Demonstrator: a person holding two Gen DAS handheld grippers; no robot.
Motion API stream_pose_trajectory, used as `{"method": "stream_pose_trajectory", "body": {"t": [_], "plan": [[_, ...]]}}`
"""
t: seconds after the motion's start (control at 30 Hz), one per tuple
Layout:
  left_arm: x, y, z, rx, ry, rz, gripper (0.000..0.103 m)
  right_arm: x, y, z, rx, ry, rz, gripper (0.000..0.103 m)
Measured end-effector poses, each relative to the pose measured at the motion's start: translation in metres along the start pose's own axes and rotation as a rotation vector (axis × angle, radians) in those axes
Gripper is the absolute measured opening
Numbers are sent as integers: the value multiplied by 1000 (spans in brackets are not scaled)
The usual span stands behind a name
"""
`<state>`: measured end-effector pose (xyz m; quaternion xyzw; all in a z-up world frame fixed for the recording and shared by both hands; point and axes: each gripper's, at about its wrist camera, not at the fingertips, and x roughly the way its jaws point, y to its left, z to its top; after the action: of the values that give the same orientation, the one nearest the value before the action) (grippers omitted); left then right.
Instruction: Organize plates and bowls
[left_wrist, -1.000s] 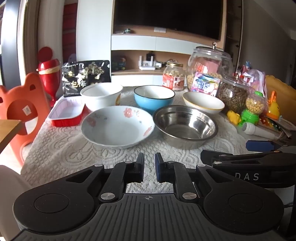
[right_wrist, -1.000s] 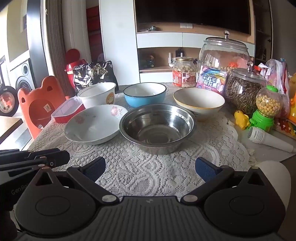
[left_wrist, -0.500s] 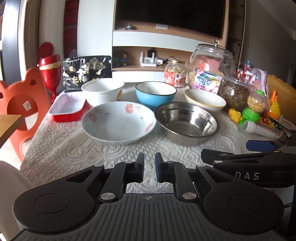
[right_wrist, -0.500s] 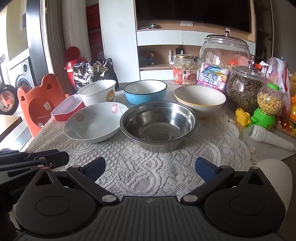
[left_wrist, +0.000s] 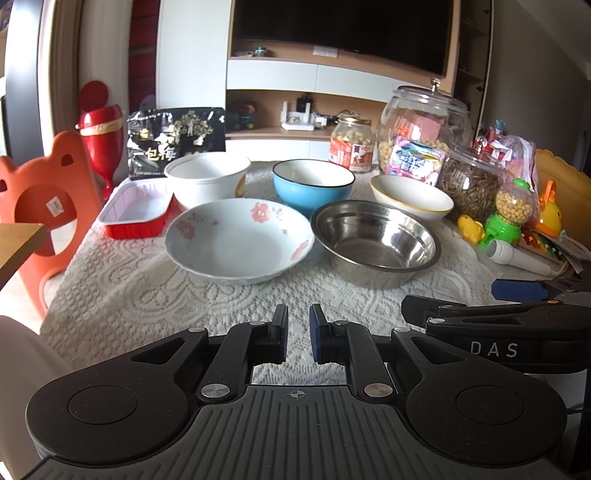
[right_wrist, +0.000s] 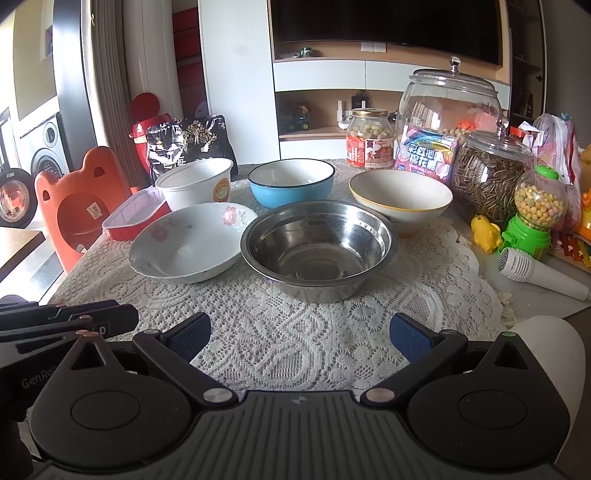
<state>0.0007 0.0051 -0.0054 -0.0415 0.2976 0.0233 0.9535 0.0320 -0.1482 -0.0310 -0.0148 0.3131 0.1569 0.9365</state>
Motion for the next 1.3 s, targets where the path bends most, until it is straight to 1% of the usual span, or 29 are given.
{"method": "stream_pose_trajectory", "body": {"t": [0.6,1.3], "plan": [[3,1,-1,-14,21,-9,15,2,2,-1,-4,12,0,103],[3,2,-1,-15,20,-10,15,3,3,-3,-1,18,1,103]]}}
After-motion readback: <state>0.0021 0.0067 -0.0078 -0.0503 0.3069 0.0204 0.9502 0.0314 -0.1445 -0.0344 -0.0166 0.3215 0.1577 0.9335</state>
